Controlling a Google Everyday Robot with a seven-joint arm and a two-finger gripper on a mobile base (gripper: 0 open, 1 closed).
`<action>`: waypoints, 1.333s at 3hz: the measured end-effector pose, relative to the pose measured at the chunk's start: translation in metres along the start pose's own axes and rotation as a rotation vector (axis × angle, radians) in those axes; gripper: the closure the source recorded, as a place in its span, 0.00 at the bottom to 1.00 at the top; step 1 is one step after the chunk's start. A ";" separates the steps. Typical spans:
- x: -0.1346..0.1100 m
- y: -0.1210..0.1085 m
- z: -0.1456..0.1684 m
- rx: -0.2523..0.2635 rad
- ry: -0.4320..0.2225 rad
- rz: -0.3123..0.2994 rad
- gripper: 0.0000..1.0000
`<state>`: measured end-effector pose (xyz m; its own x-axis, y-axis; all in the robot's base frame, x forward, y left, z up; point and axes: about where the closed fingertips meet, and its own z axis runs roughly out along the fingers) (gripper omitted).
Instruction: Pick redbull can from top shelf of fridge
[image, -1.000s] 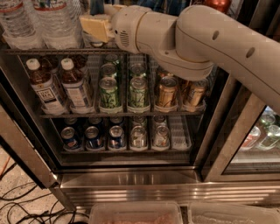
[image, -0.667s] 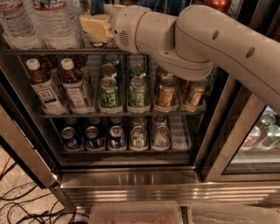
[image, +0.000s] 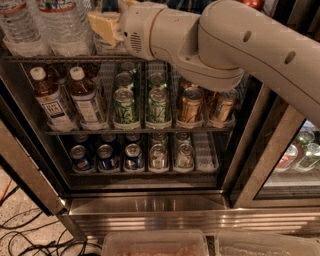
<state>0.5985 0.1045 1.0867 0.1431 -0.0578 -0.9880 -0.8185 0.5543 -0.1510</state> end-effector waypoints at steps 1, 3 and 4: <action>-0.008 0.009 0.000 -0.017 -0.003 -0.013 1.00; -0.023 0.020 -0.002 -0.043 -0.014 -0.052 1.00; -0.032 0.021 -0.008 -0.036 -0.031 -0.081 1.00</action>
Offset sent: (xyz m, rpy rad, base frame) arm -0.0154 0.0105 0.0087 -0.0200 -0.0134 0.0482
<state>0.5725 0.1111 1.1154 0.2262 -0.0756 -0.9711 -0.8227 0.5190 -0.2320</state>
